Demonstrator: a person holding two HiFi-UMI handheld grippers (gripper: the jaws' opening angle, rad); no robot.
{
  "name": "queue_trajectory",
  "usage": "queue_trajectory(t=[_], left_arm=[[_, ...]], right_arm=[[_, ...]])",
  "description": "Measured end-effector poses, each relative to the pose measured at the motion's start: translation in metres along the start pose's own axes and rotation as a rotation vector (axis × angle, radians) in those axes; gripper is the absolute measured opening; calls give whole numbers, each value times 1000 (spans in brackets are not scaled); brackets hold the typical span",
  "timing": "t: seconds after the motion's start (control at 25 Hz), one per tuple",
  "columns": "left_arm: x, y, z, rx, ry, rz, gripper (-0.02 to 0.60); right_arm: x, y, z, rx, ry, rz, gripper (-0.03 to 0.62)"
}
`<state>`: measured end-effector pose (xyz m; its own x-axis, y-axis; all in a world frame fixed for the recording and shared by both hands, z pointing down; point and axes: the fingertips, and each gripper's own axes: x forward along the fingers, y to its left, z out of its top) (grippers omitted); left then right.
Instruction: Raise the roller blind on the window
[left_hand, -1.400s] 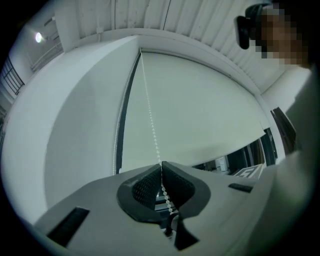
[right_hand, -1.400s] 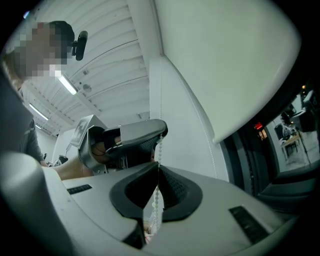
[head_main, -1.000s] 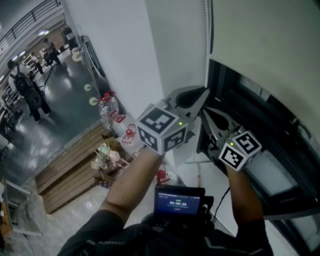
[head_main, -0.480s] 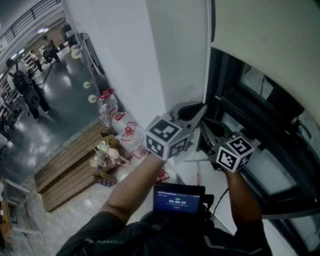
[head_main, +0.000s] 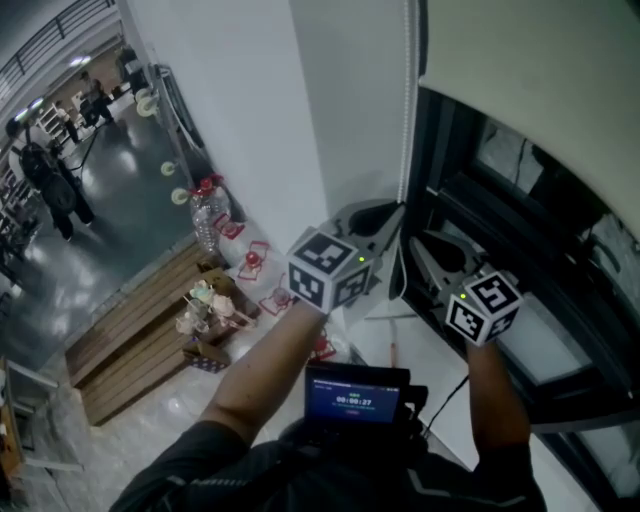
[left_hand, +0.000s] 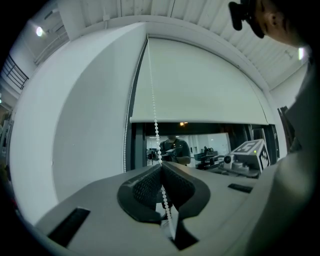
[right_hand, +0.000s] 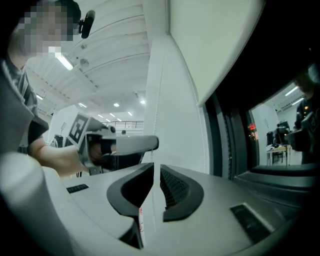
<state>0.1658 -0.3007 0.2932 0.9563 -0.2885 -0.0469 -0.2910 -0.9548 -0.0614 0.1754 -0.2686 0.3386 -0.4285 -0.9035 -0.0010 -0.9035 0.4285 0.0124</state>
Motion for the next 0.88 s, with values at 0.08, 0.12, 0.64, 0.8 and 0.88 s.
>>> queue_trajectory(t=[0.08, 0.12, 0.64, 0.8, 0.88], left_arm=[[0, 1, 1, 0, -5, -1, -1], [0, 1, 1, -5, -7, -3, -1], [-10, -20, 1, 13, -15, -52, -2], [-12, -16, 1, 10, -19, -43, -1], [-14, -14, 3, 5, -34, -42, -1]], right_arm=[[-8, -7, 22, 4, -51, -11, 58], [-11, -8, 36, 1, -80, -10, 60], [19, 29, 158, -135, -330, 89, 126], [27, 25, 162, -110, -340, 82, 58], [28, 22, 163, -104, -350, 73, 58]])
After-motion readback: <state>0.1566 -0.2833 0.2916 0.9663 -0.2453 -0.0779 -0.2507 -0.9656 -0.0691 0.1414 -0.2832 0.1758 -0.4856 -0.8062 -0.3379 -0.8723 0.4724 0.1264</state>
